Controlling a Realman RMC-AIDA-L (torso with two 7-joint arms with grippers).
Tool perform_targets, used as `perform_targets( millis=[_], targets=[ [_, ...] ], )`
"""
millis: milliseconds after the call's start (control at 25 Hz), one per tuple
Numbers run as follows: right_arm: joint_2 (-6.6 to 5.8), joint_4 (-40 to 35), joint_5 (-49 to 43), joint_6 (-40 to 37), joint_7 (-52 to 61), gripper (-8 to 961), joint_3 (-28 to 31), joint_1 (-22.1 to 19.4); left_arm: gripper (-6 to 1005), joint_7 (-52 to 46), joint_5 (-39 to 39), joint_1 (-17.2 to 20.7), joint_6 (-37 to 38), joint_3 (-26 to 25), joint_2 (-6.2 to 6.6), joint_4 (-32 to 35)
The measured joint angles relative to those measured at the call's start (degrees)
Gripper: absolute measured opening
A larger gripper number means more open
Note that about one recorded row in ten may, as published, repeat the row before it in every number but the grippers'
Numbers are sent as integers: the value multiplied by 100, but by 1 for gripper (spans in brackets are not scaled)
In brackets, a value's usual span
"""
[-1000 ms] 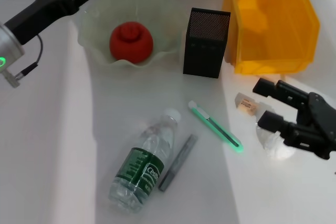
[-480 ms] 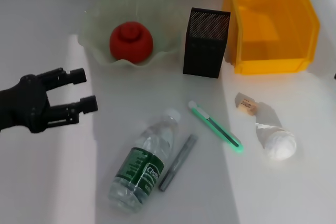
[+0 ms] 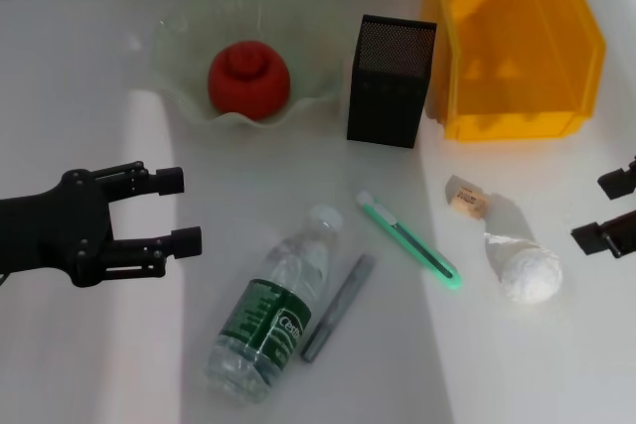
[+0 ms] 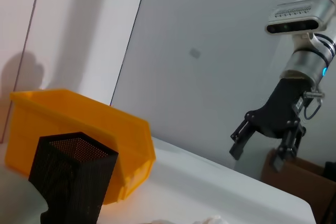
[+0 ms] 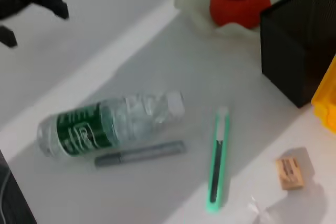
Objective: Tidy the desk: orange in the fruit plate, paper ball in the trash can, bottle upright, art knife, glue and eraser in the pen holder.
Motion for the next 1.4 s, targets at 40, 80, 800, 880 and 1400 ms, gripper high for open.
perform_targets(
  millis=[40,80,800,880,1400],
  targets=[
    [0,0,0,0,0,783,0,0,841,0,0,0,0,0,0,0],
    [36,38,-508,42,64,783,-464,105,841,1,0,-3,-27,-8,-7,-4],
    [66,2503,-1205,1920,197,778,-1906,707,837,8,0,-74,-288,8,-100,-62],
    [66,2600,-1204,1976,197,777,-1961,739,837,8,0,-74,-297,11,-105,-62],
    [67,2891,-1200,2201,199,574,-2303,832,834,4,0,-3,-333,4,-122,-97]
  ],
)
